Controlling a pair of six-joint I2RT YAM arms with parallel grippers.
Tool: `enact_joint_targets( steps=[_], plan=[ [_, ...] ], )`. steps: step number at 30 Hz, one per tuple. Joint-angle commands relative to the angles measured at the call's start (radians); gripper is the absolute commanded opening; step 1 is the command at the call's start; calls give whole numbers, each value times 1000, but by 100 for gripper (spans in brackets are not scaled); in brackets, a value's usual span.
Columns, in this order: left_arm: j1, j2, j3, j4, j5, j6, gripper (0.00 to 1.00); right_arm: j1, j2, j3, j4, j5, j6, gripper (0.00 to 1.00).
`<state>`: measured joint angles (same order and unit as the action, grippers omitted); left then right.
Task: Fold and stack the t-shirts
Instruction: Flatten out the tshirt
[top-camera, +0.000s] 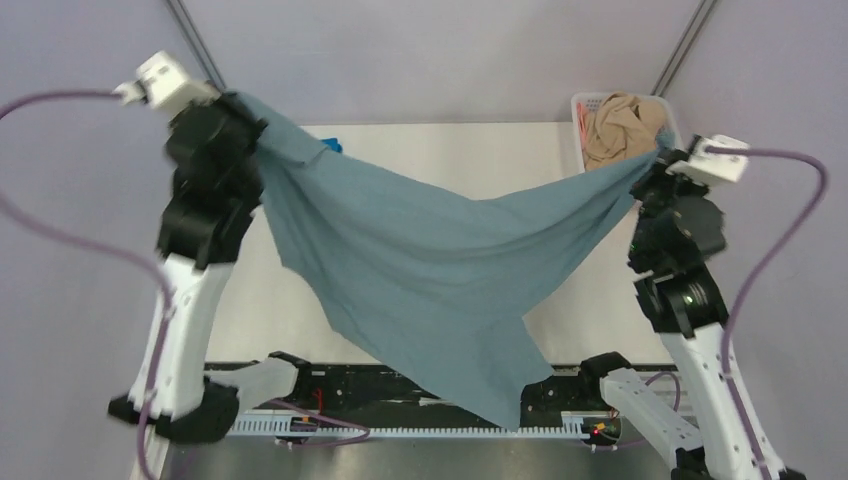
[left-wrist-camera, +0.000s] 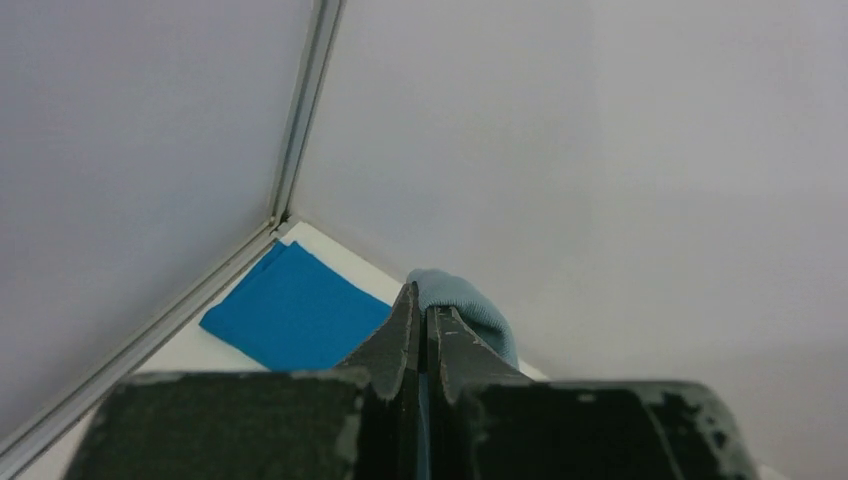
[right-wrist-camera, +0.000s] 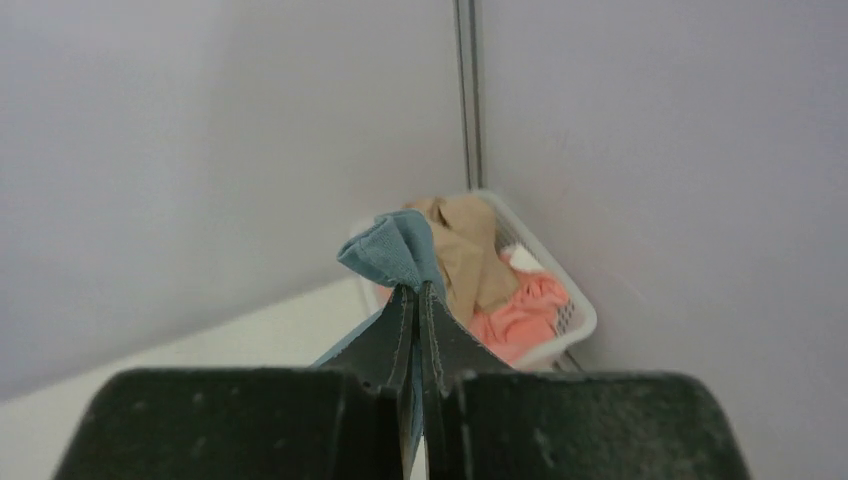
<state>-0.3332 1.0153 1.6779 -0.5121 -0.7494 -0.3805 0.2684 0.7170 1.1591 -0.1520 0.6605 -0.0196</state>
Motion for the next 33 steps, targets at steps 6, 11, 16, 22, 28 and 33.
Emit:
enact_joint_targets(
  steps=[6, 11, 16, 22, 28, 33],
  plan=[
    [71, 793, 168, 98, 91, 55, 22, -90, 293, -444, 45, 4, 254, 7],
    [68, 1081, 433, -82, 257, 5, 70, -186, 378, -510, 18, -32, 320, 63],
    [31, 1024, 355, -78, 374, -20, 81, -188, 336, -508, -8, -54, 338, 98],
    [-94, 744, -56, -32, 422, -64, 82, -187, 228, -601, 86, -392, 240, 98],
    [-261, 455, -589, 166, 599, -192, 83, -156, 269, -736, 320, -865, 222, 98],
    [-313, 467, -782, 225, 702, -298, 83, -40, 410, -749, 360, -817, 238, 98]
  ],
)
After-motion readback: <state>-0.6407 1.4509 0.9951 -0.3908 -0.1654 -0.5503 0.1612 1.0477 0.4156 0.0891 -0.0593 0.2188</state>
